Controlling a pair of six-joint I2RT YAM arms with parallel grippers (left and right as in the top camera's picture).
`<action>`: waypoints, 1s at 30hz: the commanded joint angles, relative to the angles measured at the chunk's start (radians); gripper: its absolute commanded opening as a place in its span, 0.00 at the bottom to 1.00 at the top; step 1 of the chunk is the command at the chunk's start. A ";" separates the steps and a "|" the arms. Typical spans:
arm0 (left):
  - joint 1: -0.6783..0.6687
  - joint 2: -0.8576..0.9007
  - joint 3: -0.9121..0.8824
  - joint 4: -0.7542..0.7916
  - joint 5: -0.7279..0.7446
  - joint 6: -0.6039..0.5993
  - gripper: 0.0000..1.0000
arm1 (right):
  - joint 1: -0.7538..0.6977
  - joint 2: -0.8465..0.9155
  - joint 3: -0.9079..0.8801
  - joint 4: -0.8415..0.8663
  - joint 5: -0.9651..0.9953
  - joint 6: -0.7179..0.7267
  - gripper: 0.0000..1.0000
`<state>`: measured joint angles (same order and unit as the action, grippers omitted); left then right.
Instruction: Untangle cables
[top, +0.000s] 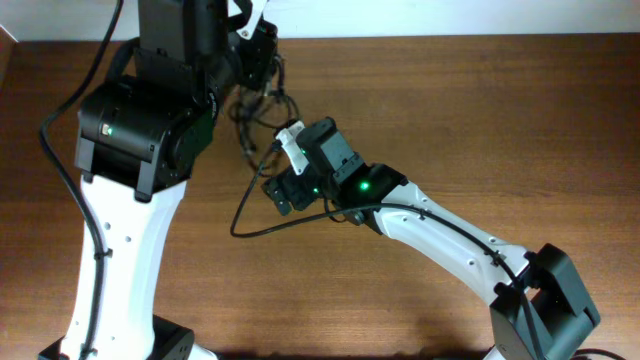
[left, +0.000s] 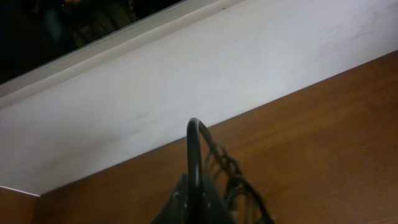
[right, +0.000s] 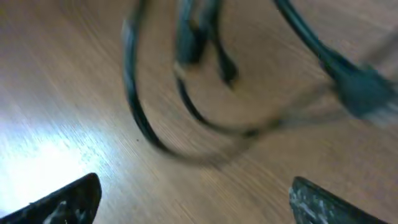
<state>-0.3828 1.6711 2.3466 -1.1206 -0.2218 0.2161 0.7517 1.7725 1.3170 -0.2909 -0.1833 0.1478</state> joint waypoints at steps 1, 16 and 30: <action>0.006 -0.008 0.013 0.008 -0.011 -0.014 0.00 | 0.008 0.002 0.003 0.022 0.001 0.014 0.98; 0.006 -0.008 0.013 -0.009 -0.011 -0.013 0.00 | 0.016 0.114 0.003 0.105 -0.070 -0.204 0.96; 0.006 -0.008 0.013 -0.017 -0.011 -0.006 0.00 | 0.014 0.115 0.003 0.094 -0.070 -0.203 0.04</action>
<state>-0.3828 1.6711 2.3466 -1.1442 -0.2218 0.2161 0.7586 1.8805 1.3170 -0.1944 -0.2375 -0.0559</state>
